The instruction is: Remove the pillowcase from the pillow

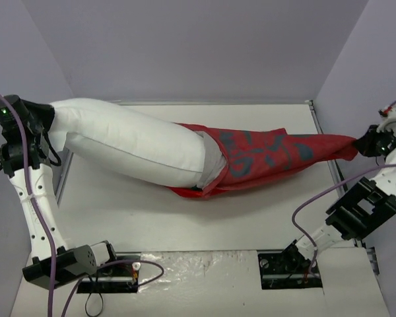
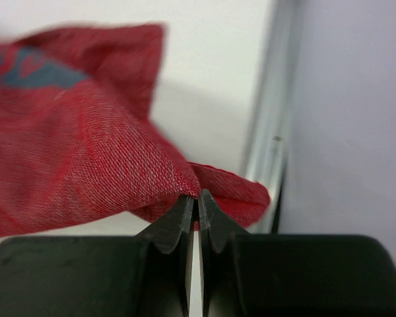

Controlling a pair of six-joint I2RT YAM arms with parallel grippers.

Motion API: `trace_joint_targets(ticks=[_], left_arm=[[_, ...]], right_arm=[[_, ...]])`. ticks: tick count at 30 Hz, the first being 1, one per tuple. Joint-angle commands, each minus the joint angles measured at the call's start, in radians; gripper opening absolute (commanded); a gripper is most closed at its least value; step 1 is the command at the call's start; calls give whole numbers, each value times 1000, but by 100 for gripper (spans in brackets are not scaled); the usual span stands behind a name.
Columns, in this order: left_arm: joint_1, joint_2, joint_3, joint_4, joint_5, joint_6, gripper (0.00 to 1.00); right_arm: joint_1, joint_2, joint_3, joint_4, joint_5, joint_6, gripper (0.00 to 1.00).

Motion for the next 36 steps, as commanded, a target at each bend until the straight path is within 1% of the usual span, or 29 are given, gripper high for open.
trace_joint_targets(ticks=[1,2,3,4,5,7,8,12,14,15,16,17,18,19,20,21,22,23,24,25,27,28,29,30,31,32,34,35,36], left_arm=[[19,-30,-34,324,85,-82,2],[10,-35,-61,327,114,-87,2],[-11,-41,-85,330,147,-84,2],[-22,-49,-135,338,162,-69,2],[-48,-68,-159,338,177,-61,2],[-67,-90,-223,340,188,-32,2],[-89,-107,-242,327,199,-21,2],[-146,-130,-306,304,260,42,2],[-180,-122,-329,301,299,81,2],[-198,-116,-326,286,317,104,2],[-241,-99,-320,236,343,165,2],[-260,-93,-303,197,345,195,2],[-277,-92,-302,165,343,224,2],[-300,-96,-305,106,330,277,2],[-306,-105,-320,73,308,298,2],[-309,-115,-334,45,284,316,2],[-308,-140,-349,-13,208,347,3],[-306,-154,-366,-45,140,355,11],[-303,-167,-369,-79,79,370,28],[-292,-188,-368,-116,-24,373,62],[-280,-216,-348,-122,-90,365,82],[-269,-222,-337,-116,-112,362,84],[-269,-225,-310,-110,-115,359,86],[-269,-222,-293,-96,-108,359,87],[-271,-216,-274,-90,-89,361,87],[-272,-201,-241,-70,-59,361,88],[-283,-179,-223,-36,30,358,88],[-310,-161,-217,5,131,353,88],[-335,-117,-204,19,176,355,88]], right_arm=[[186,-52,1,-430,-28,-550,0],[240,-67,-21,-458,-15,-584,0],[351,-116,-53,-461,3,-592,0],[404,-144,-114,-466,41,-610,0],[497,-171,-142,-454,63,-635,0],[574,-236,-183,-440,107,-635,4],[644,-253,-202,-426,129,-618,4],[764,-260,-205,-418,222,-577,4],[795,-265,-203,-363,294,-523,6],[817,-264,-202,-340,325,-456,11],[823,-257,-197,-281,362,-416,29],[825,-239,-173,-270,423,-390,35],[823,-227,-156,-265,439,-377,40],[812,-216,-136,-262,445,-359,49],[806,-198,-98,-260,428,-351,56],[799,-189,-78,-260,405,-341,61],[788,-167,-56,-262,381,-309,69],[786,-150,-33,-262,335,-281,73],[786,-129,19,-262,307,-247,75],[786,-107,46,-262,276,-163,79],[786,-25,122,-254,187,-59,84],[789,29,142,-241,169,63,86],[792,49,151,-210,167,140,89],[795,65,157,-129,204,213,93],[798,81,153,-81,248,342,93],[797,86,148,-10,293,366,96],[783,114,154,22,311,389,99],[777,130,163,28,307,397,100],[769,173,188,27,260,402,100]])
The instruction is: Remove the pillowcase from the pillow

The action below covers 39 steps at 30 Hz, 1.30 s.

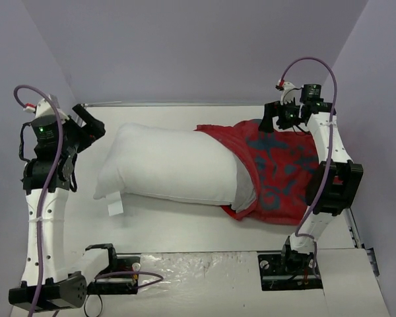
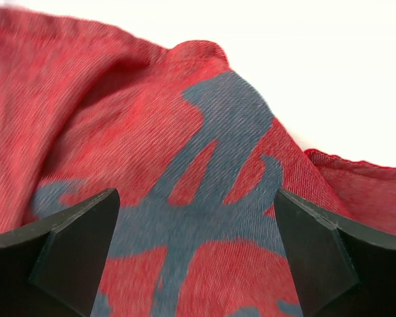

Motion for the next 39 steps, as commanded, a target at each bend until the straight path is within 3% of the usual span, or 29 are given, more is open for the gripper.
trace_joint_targets(ticks=[1,5,8,12,18,21,22,23,24,25,26,27,28,30,34,39], left_arm=[[-79,90,61,85,181,25,89],[-354,344,207,14,199,212,92],[-444,524,362,-65,158,295,96],[-467,716,543,-131,130,280,96],[-547,971,804,-345,66,309,95],[-590,1032,801,-427,-2,360,97],[-596,1028,770,-412,-3,364,99],[-600,1023,696,-396,3,365,96],[-604,1012,652,-378,14,363,83],[-605,999,608,-334,35,351,74],[-605,991,565,-311,46,345,62],[-605,985,487,-291,50,342,36],[-605,973,454,-263,52,332,23],[-605,951,375,-234,41,329,5],[-581,806,314,-163,-18,320,2],[-458,626,296,-139,-48,328,2]], right_arm=[[-27,60,61,78,-39,166,100],[-45,169,127,81,-82,306,100],[-35,209,123,116,-48,452,100],[4,208,64,149,82,630,100],[13,197,-9,159,62,709,100],[12,198,-40,165,37,703,85],[13,203,-48,165,23,700,71],[13,209,-63,167,4,700,65],[13,215,-71,168,-5,701,57],[15,220,-75,173,-14,701,40],[15,232,-78,173,-23,701,31],[13,238,-83,176,-45,703,21],[13,243,-83,178,-63,704,5],[13,252,-69,176,-109,698,0],[-25,232,12,178,-175,660,0],[-162,192,138,178,-175,572,0]])
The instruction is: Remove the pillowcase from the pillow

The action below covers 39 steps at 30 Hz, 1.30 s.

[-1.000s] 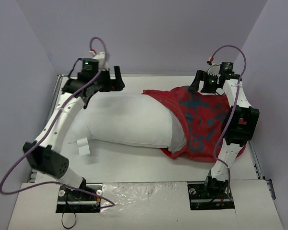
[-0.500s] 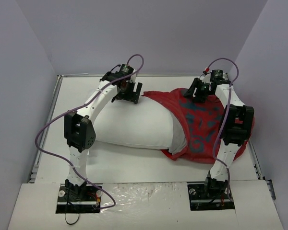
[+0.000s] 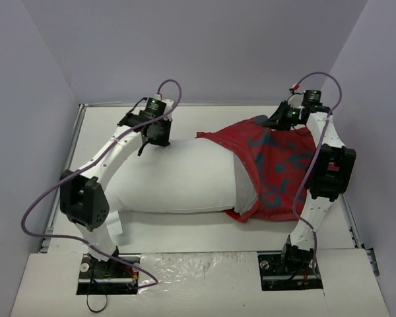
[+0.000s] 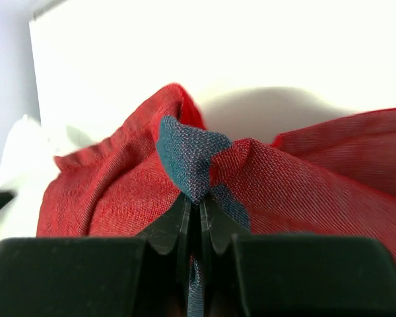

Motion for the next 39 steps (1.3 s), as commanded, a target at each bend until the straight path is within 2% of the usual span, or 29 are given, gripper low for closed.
trace_joint_targets(ticks=[1,6,11,15,17,20,22,25,27,31,33,39], left_arm=[[117,-172,-34,-62,-52,7,2],[316,-276,-149,-46,24,11,2],[430,-340,-265,-17,79,11,2],[536,-371,-272,6,103,-24,2],[548,-374,-257,43,152,-58,2],[547,-371,-243,112,182,-212,2],[550,-395,-250,153,142,-283,2],[582,-434,-256,205,33,-400,2],[606,-458,-260,221,-14,-475,2],[643,-478,-253,235,-78,-553,2],[646,-471,-252,242,-78,-585,2],[598,-423,-296,307,48,-584,2]], right_arm=[[-122,-69,110,21,-2,-78,0],[-216,-154,89,62,66,-116,0],[-207,-256,40,111,78,-133,0],[-173,-314,45,149,83,-146,0],[-146,-329,49,152,69,-161,0],[-106,-368,55,198,49,-192,0],[-92,-429,46,256,60,-198,0],[-77,-521,17,462,121,-183,0],[-75,-559,-6,533,168,-161,0],[-67,-641,-107,721,317,-83,0],[-54,-658,-121,752,343,-51,0],[-18,-676,-167,807,371,8,0]])
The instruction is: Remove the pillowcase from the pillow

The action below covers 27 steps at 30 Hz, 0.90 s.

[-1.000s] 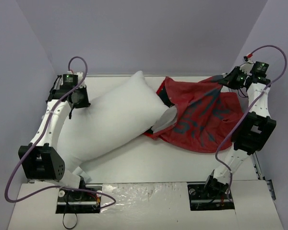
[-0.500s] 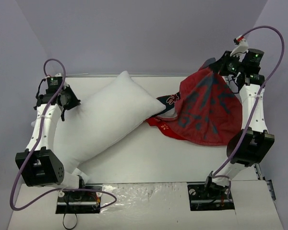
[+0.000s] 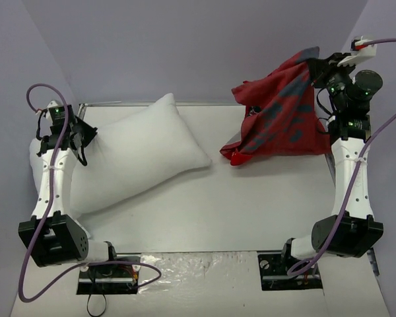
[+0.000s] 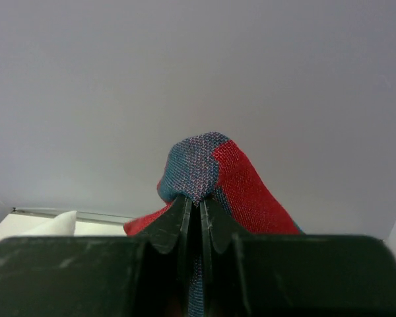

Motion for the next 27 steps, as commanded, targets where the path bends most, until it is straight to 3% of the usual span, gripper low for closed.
trace_joint_targets(ticks=[1,7,9,12,14,16,22,27], left_arm=[[-50,-3,-2,160,103,-22,2],[-195,46,55,122,63,53,2],[-243,40,47,76,-13,21,2],[-254,-67,-51,85,-157,-150,2],[-251,-175,-204,149,-207,-277,2],[-246,-215,-269,146,-260,-315,2],[-252,-255,-267,70,-331,-362,2],[-290,-381,-388,40,-481,-618,2]], right_arm=[[29,-17,-11,183,37,65,0],[69,24,142,211,-18,113,0],[73,24,138,200,-18,91,0],[72,3,63,116,29,13,0],[72,-14,-8,57,39,-45,0],[73,-43,-63,31,31,-70,0],[80,-34,-14,-5,-41,-88,0],[89,-31,-2,-22,11,-102,0]])
